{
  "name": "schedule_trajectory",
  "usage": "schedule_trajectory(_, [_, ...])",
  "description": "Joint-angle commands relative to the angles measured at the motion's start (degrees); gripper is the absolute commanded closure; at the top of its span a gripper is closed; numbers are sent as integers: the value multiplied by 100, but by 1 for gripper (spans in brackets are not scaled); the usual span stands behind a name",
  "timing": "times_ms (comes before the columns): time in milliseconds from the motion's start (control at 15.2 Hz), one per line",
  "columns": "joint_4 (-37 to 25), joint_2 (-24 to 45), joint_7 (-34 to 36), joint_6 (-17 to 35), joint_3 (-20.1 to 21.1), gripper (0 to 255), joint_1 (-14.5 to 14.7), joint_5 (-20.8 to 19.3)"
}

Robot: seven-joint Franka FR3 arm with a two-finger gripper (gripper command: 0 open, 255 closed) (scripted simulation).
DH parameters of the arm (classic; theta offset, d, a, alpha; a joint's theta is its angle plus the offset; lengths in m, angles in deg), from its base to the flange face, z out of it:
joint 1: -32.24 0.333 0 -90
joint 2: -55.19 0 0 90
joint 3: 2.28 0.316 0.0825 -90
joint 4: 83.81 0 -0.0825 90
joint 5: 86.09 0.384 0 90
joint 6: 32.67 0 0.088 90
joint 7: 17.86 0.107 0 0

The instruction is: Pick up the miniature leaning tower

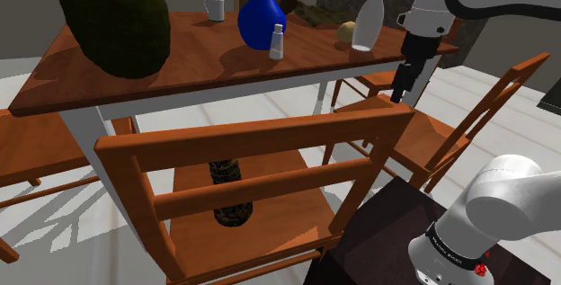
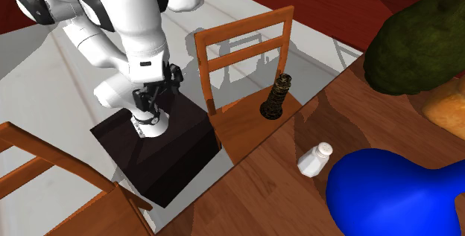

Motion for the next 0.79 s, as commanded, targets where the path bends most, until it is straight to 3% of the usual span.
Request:
schedule_trajectory(0, [0,0,0,0,0,0,0,0])
schedule_trajectory(726, [-705,1576,962,757,1040,0,409,644])
